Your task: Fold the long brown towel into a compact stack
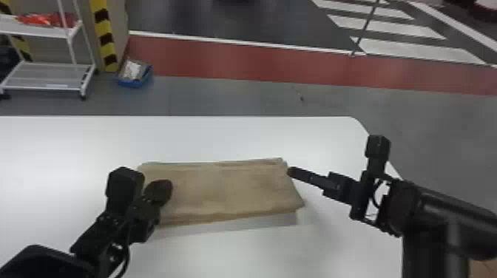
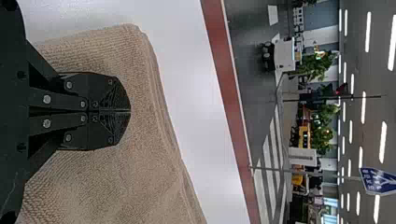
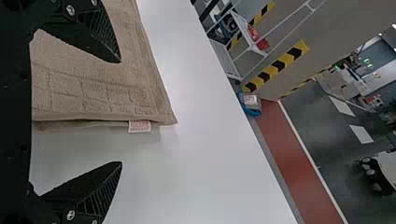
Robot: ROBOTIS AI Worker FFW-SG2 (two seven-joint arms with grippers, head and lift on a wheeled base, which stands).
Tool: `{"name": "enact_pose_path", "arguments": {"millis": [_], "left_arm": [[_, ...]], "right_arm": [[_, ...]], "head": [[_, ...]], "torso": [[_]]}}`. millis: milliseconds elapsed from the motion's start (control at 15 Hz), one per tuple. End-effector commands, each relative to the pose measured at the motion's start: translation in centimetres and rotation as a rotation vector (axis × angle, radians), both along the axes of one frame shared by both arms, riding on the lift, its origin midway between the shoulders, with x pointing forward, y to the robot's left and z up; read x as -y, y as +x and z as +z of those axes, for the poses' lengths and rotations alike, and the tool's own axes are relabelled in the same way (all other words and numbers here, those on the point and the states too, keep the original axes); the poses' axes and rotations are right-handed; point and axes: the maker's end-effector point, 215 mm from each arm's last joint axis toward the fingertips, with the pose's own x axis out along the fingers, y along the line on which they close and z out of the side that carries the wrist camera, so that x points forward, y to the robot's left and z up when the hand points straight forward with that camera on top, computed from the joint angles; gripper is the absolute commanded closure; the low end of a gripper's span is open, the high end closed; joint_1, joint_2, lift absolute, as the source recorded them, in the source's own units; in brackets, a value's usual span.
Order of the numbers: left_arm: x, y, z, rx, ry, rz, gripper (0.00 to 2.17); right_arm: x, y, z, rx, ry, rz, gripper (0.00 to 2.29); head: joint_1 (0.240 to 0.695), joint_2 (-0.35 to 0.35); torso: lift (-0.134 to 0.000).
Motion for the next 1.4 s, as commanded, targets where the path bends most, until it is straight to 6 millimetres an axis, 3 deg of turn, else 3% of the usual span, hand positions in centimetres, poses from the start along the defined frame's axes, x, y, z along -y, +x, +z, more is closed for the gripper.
{"name": "enact_pose_path", "arguments": {"millis": [0, 600, 1333], "left_arm": [[0.0, 0.0, 0.0, 0.002, 0.010, -0.002, 2.14], [-0.2, 0.3, 0.2, 0.008, 0.009, -0.001, 2.14], [-0.7, 0.6, 0.4, 0.014, 0.011, 0.008, 2.14]], "right_arm": [[-1.8, 1.4, 0.6, -0.032, -0.031, 0.034, 0.13], [-2.5, 2.3, -1.2, -0.223, -0.098, 0.026, 0.41], [-3.7, 2.5, -3.2, -0.316, -0.152, 0.058, 0.48]], "head": [[0.695, -0.198], [0.695, -0.164], [0.695, -0.150]], "torso": [[-0.124], [-0.124], [-0.124]]}}
